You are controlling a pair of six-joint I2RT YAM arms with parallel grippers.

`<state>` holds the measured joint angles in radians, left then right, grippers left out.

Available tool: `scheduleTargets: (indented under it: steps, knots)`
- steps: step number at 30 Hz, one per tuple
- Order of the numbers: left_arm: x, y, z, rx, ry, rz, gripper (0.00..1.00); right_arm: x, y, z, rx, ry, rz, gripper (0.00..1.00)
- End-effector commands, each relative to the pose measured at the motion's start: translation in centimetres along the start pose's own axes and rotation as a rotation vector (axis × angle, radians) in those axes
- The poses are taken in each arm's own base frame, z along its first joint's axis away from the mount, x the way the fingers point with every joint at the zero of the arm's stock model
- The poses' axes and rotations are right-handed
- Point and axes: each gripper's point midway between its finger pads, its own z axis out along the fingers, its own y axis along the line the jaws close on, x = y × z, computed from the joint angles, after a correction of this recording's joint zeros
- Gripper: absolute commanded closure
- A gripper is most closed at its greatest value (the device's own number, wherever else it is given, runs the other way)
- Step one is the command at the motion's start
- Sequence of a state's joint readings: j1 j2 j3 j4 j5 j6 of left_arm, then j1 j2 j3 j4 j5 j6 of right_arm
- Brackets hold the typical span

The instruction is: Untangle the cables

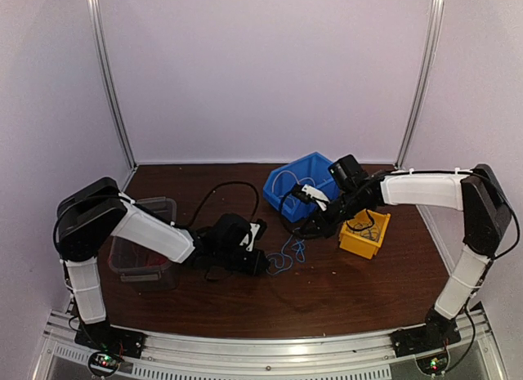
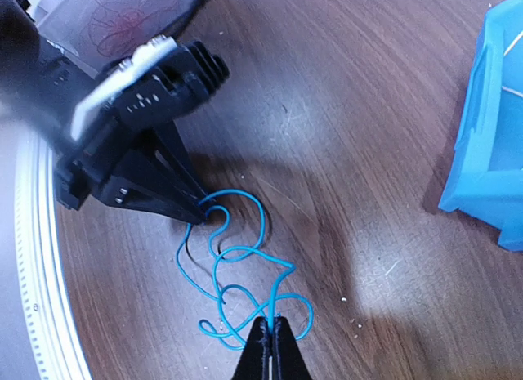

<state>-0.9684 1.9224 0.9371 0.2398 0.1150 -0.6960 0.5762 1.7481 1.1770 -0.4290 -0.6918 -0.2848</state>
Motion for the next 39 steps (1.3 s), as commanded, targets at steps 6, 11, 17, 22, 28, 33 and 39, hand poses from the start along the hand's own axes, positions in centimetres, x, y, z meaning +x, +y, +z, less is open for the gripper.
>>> scheduleTargets:
  steps: [6,11,17,22,28,33,39]
  knots:
    - [-2.3,-0.6,0.1,0.016,-0.06,0.019,1.0,-4.7,1.5,-5.6,0.041,-0.117,-0.09,1.0]
    - [-2.0,0.2,-0.3,-0.008,-0.066,0.003,1.0,-9.8,0.9,-13.8,0.173,-0.318,-0.136,1.0]
    - [-2.9,-0.4,-0.9,0.015,-0.104,0.003,1.0,-11.1,1.2,-19.7,0.312,-0.417,-0.175,1.0]
    - [-5.5,-1.6,-3.1,0.035,-0.205,0.035,1.0,-9.1,0.6,-19.8,0.336,-0.374,-0.154,1.0]
    - [-9.1,-1.9,-8.6,-0.033,-0.36,0.05,1.0,-4.8,0.9,-15.5,0.236,-0.252,-0.106,0.97]
    - [-10.2,-0.1,-13.0,-0.201,-0.387,0.061,1.0,0.0,0.2,-9.3,0.183,-0.052,-0.08,0.64]
    - [-7.1,2.9,-11.5,-0.332,-0.235,0.084,1.0,1.0,-0.7,-5.6,0.142,-0.029,-0.074,0.63]
